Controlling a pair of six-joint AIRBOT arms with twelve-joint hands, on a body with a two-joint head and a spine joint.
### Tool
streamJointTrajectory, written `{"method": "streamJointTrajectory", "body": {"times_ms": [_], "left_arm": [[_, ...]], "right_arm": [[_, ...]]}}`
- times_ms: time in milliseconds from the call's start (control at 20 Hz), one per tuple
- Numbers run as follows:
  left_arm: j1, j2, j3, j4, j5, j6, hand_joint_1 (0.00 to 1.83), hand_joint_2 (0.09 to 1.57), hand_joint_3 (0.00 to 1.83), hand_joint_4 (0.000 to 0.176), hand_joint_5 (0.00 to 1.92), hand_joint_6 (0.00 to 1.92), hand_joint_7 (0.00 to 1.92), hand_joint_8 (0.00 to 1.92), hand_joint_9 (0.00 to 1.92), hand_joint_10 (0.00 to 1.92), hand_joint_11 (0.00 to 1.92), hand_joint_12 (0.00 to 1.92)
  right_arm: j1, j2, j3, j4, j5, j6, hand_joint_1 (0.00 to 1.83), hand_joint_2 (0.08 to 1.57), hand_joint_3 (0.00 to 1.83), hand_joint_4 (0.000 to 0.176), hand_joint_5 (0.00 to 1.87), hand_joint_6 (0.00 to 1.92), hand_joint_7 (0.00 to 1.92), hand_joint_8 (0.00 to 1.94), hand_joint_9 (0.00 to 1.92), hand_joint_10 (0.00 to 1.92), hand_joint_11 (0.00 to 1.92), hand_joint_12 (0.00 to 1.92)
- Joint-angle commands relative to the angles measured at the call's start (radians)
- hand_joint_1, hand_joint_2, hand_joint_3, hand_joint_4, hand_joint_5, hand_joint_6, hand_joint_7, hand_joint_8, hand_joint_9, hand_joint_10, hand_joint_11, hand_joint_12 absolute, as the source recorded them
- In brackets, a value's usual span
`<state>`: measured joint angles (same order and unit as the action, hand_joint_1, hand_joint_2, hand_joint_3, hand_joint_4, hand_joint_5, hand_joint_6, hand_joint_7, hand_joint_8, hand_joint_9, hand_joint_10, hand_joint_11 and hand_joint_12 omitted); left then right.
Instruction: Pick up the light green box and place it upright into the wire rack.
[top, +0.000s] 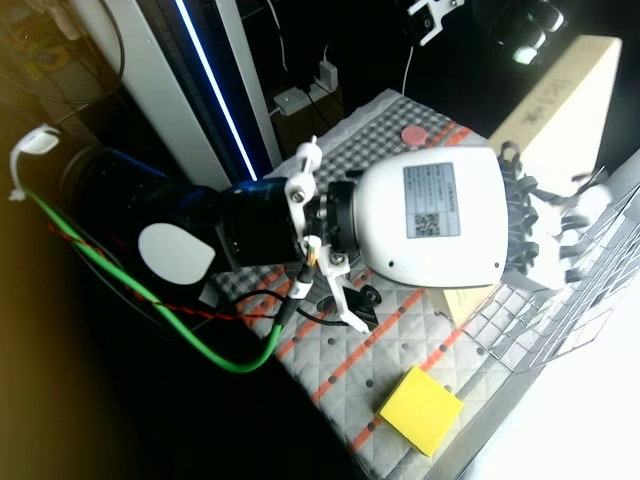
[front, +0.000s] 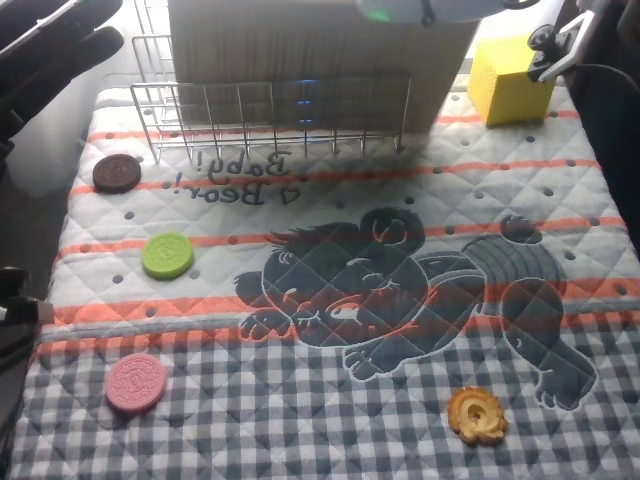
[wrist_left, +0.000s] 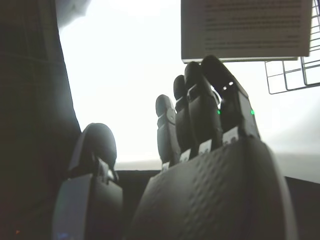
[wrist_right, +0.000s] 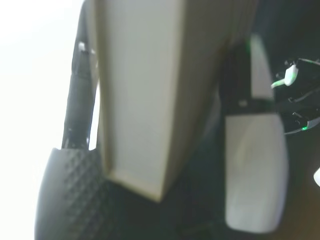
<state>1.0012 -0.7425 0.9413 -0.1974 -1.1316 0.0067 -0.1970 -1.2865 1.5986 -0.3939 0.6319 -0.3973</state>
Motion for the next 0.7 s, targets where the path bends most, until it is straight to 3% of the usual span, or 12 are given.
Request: {"method": "streamJointTrajectory", "body": {"times_ms": [0, 50, 200, 350, 450, 600, 650], "left_arm": [[-0.014, -0.004, 0.006, -0.008, -0.118, -0.007, 0.55, 1.14, 0.00, 0.118, 0.43, 0.00, 0.41, 0.00, 0.42, 0.00, 0.00, 1.08], [-0.014, -0.004, 0.006, -0.008, -0.118, -0.007, 0.54, 1.14, 0.00, 0.136, 0.42, 0.00, 0.42, 0.00, 0.42, 0.01, 0.00, 1.08], [-0.014, -0.004, 0.006, -0.008, -0.118, -0.007, 0.52, 1.15, 0.00, 0.146, 0.41, 0.00, 0.43, 0.00, 0.43, 0.00, 0.00, 1.09], [-0.014, -0.005, 0.006, -0.008, -0.121, -0.007, 0.54, 1.14, 0.00, 0.143, 0.42, 0.00, 0.44, 0.00, 0.44, 0.00, 0.00, 1.10], [-0.014, -0.005, 0.006, -0.009, -0.127, -0.007, 0.54, 1.15, 0.00, 0.135, 0.43, 0.00, 0.42, 0.00, 0.42, 0.00, 0.00, 1.06], [-0.014, -0.004, 0.003, -0.013, -0.144, -0.007, 0.55, 1.13, 0.00, 0.145, 0.43, 0.00, 0.42, 0.00, 0.43, 0.00, 0.02, 1.09], [-0.014, -0.003, 0.001, -0.015, -0.155, -0.007, 0.51, 1.13, 0.00, 0.147, 0.43, 0.00, 0.42, 0.00, 0.43, 0.00, 0.04, 1.06]], "right_arm": [[0.009, 0.007, -0.001, 0.036, 0.109, 0.003, 0.56, 1.03, 0.00, 0.000, 0.13, 0.00, 0.36, 0.00, 0.45, 0.00, 0.28, 0.43], [0.007, 0.007, -0.004, 0.036, 0.110, 0.003, 0.55, 1.02, 0.00, 0.007, 0.11, 0.00, 0.34, 0.00, 0.42, 0.00, 0.22, 0.49], [0.005, 0.008, -0.006, 0.036, 0.113, 0.003, 0.53, 1.01, 0.00, 0.010, 0.09, 0.00, 0.34, 0.00, 0.40, 0.00, 0.14, 0.58], [0.000, 0.026, -0.018, 0.036, 0.127, 0.003, 0.51, 1.02, 0.00, 0.019, 0.10, 0.00, 0.39, 0.02, 0.41, 0.01, 0.12, 0.56], [-0.008, 0.050, -0.036, 0.037, 0.148, 0.003, 0.48, 1.00, 0.00, 0.030, 0.09, 0.00, 0.27, 0.00, 0.27, 0.00, 0.04, 0.52], [-0.047, 0.120, -0.092, 0.065, 0.231, 0.003, 0.45, 0.99, 0.00, 0.069, 0.06, 0.00, 0.27, 0.00, 0.17, 0.00, 0.00, 0.27], [-0.069, 0.152, -0.116, 0.081, 0.271, 0.003, 0.46, 0.99, 0.00, 0.081, 0.04, 0.00, 0.23, 0.00, 0.14, 0.00, 0.00, 0.32]]}}
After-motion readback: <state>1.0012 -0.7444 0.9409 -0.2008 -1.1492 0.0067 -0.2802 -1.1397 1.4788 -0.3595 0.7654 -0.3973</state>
